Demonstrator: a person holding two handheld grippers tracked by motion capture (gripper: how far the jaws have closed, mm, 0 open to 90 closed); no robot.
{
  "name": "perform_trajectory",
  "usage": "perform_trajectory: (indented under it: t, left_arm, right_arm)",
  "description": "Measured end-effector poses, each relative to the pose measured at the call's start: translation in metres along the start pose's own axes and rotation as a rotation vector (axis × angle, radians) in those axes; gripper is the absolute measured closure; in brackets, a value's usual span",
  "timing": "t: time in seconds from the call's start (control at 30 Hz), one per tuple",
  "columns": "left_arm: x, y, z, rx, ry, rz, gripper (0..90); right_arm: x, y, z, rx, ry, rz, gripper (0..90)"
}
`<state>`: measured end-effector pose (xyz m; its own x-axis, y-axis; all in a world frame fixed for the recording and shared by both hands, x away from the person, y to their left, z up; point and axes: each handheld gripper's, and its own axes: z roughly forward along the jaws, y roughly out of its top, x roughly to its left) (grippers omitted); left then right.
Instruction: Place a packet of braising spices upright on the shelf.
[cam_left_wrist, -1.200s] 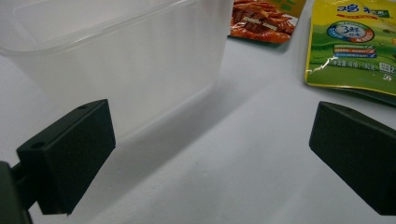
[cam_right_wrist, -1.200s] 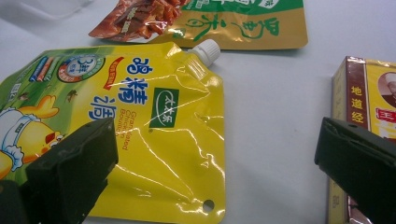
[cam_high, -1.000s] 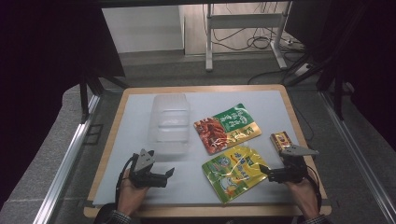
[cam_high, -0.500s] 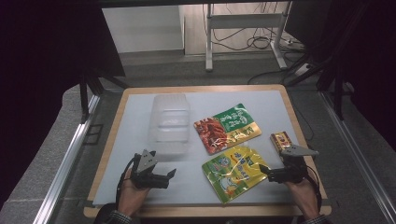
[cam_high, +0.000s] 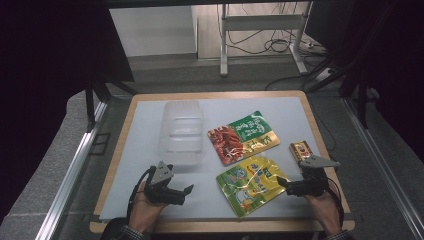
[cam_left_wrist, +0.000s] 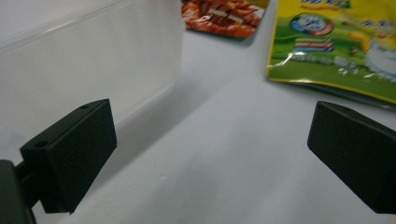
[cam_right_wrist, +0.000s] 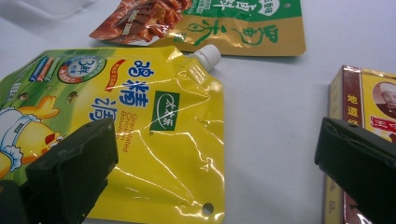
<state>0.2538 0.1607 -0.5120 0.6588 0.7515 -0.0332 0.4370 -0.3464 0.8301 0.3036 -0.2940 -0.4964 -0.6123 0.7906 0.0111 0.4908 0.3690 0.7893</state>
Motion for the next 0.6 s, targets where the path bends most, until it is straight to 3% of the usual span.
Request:
perform_trajectory:
  t: [0.17, 0.33, 0.6]
  left_arm:
    - [-0.007, 0.004, -0.002, -0.030, -0.025, 0.014, 5.5]
    - [-0.014, 0.006, 0.002, -0.016, -0.040, 0.045, 8.9]
    - [-0.024, 0.010, 0.009, 0.004, -0.082, 0.061, 13.6]
  right_arm:
    - [0.001, 0.000, 0.001, 0.001, 0.002, -0.005, 0.0]
    - [0.002, 0.000, 0.001, 0.003, 0.005, -0.011, 0.0]
    - [0.003, 0.000, 0.003, 0.007, 0.013, -0.015, 0.0]
